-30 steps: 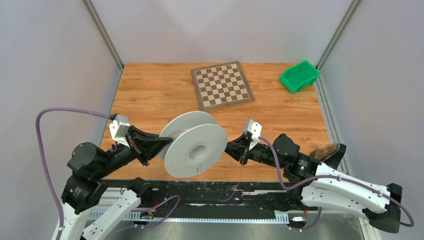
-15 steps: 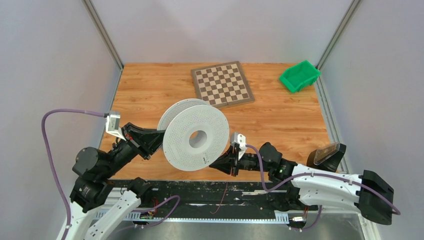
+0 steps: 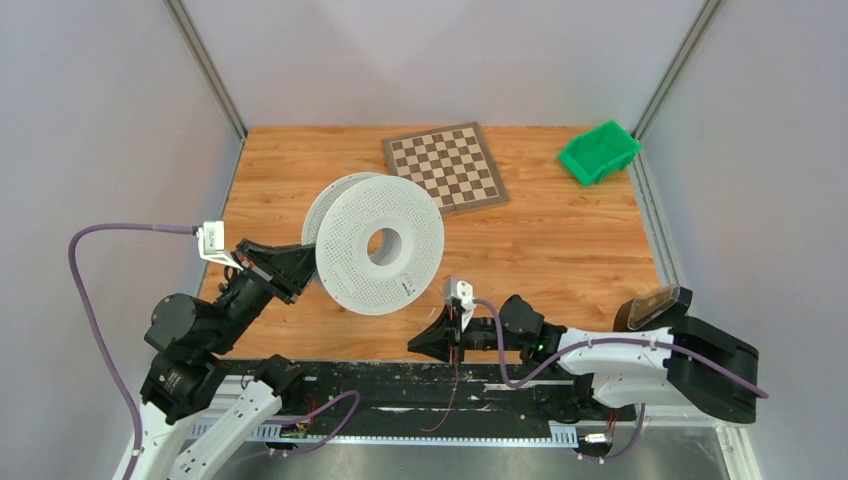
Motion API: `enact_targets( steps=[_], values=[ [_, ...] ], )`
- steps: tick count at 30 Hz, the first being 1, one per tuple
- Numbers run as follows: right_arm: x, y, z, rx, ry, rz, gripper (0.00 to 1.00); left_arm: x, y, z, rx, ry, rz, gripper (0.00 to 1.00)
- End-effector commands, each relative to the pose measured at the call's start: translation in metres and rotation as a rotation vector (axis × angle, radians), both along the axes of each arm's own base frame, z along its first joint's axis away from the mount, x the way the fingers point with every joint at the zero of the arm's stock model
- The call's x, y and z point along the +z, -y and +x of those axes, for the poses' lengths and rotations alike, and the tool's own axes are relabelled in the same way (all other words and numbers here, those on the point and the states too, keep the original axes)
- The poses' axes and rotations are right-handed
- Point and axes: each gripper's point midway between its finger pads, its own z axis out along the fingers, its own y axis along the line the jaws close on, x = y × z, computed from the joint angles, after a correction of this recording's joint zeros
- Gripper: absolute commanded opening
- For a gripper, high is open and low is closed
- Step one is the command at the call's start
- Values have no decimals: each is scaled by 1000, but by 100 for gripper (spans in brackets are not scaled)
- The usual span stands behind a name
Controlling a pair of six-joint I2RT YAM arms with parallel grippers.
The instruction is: Wrap the cables
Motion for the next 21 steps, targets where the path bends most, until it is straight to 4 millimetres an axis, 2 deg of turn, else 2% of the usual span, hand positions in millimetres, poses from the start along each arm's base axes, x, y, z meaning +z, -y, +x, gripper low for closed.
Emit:
enact_targets(
  steps=[1,10,14,21],
  values=[
    [-1,-7,-10,30,-24,44,9,32,-16,6,85,58,-121,0],
    [-40,-12,-22,51,-116,-24,8,25,-35,20,224,55,-95,0],
    [-58,-11,-30,59,-138,-58,1,16,-47,28,303,35,-77,0],
    [-77,-9,-35,53,-155,-76,0,4,-55,36,363,9,-60,0]
  ],
)
